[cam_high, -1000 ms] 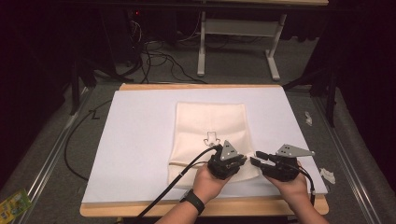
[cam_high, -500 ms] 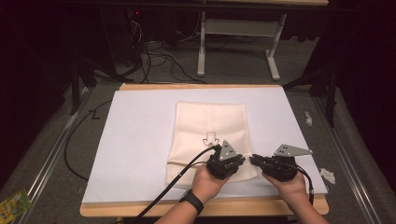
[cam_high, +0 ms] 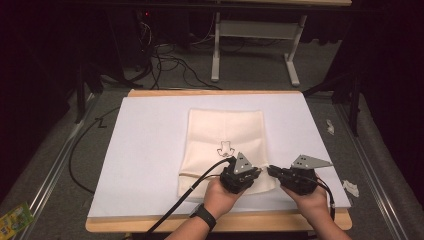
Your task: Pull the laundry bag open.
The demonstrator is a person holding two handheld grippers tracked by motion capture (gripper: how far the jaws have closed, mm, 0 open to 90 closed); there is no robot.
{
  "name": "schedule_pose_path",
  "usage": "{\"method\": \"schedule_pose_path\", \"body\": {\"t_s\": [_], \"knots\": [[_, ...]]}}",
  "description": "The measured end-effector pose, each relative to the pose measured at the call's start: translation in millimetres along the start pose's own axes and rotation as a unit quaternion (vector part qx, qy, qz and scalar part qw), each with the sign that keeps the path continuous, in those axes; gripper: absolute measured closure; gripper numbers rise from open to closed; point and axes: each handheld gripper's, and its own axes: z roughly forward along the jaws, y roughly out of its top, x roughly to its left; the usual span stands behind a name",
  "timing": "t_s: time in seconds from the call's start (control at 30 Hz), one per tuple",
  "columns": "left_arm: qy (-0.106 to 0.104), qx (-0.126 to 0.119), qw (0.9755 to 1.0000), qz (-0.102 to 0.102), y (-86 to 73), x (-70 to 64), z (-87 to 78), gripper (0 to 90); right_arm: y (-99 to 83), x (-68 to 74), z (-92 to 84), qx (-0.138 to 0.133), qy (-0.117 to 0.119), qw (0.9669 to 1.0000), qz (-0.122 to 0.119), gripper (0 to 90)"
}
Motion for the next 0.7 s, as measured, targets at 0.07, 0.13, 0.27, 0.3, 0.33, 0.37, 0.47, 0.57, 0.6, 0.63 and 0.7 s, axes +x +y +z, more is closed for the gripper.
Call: {"method": "schedule_pose_path", "body": {"t_s": [0.07,0.13,0.27,0.3,0.33,0.37,0.47,0.57,0.6,0.63,0.7], "knots": [[0.000,0.000,1.0000,-0.001,-1.2,0.6,0.0,82.5,0.0,0.1,-0.1,0.001,-0.002,1.0000,0.002,86.3],[-0.003,0.001,1.0000,-0.003,-2.0,1.6,-0.3,82.5,0.0,-0.7,0.0,0.000,0.002,1.0000,0.004,86.4],[-0.002,-0.001,1.0000,-0.005,-2.8,3.0,0.3,82.5,0.4,-0.6,0.6,0.001,0.003,1.0000,0.007,86.4],[-0.004,-0.001,1.0000,-0.007,-3.0,3.3,0.2,82.5,0.4,-0.7,0.7,0.001,0.005,1.0000,0.008,86.4],[-0.005,0.001,1.0000,-0.008,-2.7,3.8,-0.3,82.5,0.4,-0.9,0.6,0.001,0.006,1.0000,0.007,86.4],[-0.005,0.002,1.0000,-0.007,-2.2,3.8,-1.1,82.4,0.4,-0.8,0.5,0.001,0.008,0.9999,0.006,86.3],[-0.001,0.000,1.0000,-0.003,-0.2,1.2,-3.0,82.3,0.3,-0.3,-1.8,-0.004,0.012,0.9999,0.006,86.2],[0.000,-0.005,1.0000,-0.003,-1.9,0.2,-3.1,82.3,-0.4,0.9,-3.3,-0.006,0.010,0.9999,0.005,86.1],[-0.001,-0.005,1.0000,-0.005,-2.7,0.2,-3.1,82.3,-0.4,1.2,-3.1,-0.006,0.010,0.9999,0.002,86.1],[-0.001,-0.005,1.0000,-0.005,-3.3,0.3,-3.2,82.3,-0.3,1.4,-2.9,-0.006,0.009,0.9999,0.002,86.1],[-0.002,-0.006,1.0000,-0.007,-4.6,0.8,-3.4,82.3,0.1,1.8,-2.4,-0.004,0.009,0.9999,-0.001,86.1]]}}
